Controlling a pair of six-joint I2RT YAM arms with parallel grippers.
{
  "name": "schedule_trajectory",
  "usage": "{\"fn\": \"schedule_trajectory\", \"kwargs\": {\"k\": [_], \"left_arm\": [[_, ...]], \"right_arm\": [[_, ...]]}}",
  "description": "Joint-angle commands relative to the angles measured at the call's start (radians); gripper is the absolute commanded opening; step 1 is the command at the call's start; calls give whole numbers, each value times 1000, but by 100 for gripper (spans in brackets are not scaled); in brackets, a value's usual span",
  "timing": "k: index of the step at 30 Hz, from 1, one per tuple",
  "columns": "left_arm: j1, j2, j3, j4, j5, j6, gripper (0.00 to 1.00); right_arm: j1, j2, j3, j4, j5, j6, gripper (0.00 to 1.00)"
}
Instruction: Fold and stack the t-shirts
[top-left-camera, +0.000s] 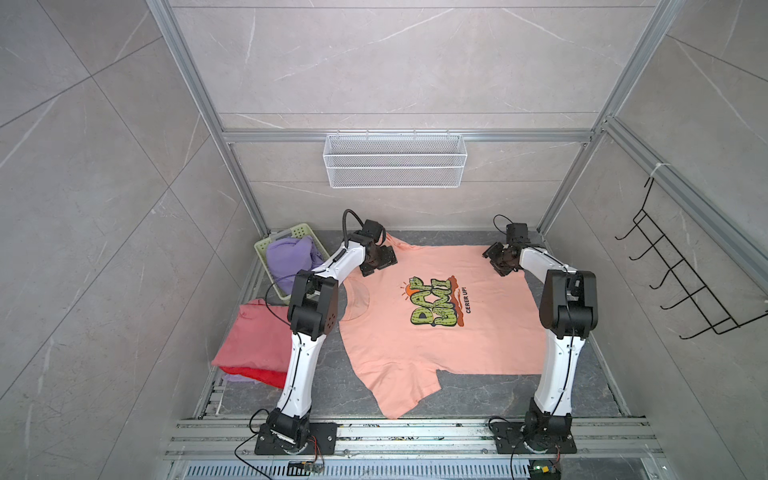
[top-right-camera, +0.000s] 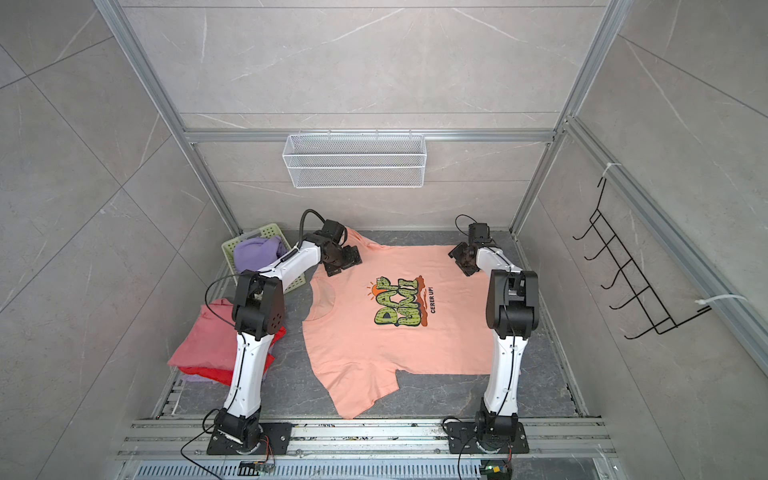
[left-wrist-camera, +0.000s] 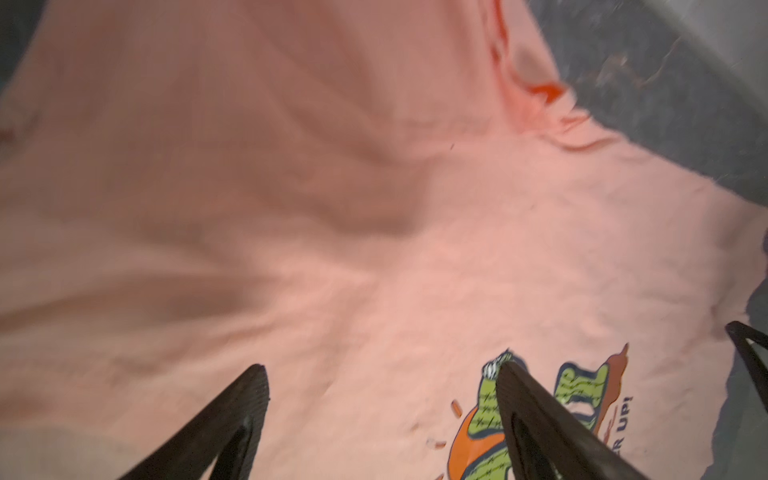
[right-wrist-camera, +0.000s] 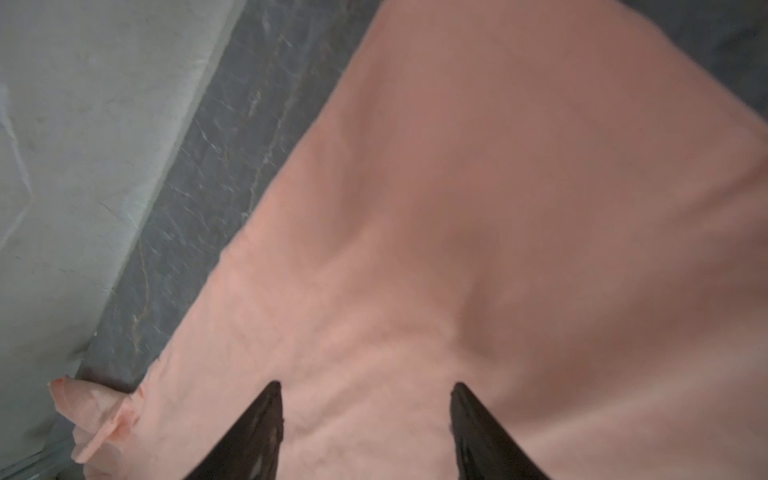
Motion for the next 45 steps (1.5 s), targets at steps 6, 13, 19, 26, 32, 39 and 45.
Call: {"fn": "schedule_trajectory", "kwargs": {"k": [6,13,19,26,32,39,45], "left_arm": [[57,110,93,213,-6,-20,87],[73,178,166,219,-4,-73,87],[71,133,55,92,-17,-83,86],[71,-72,-268,121,-4,-85,85],[65,-186,-423,106,-6,-53,84],[56,-281,-516,98,-2,-30,81],[55,-313,-412,105,-15,54,81]], "right_arm": [[6,157,193,71,-33,-6,64],[8,232,338,-113,3,-7,63],[8,157,195,-190,25,-42,63],[4,-24,-111,-139,16,-75,63],[0,-164,-273,-147,38,-109,63],[-1,-253,-348,-170,55,-122,64],[-3,-286,-314,-127,72,-119,64]]}}
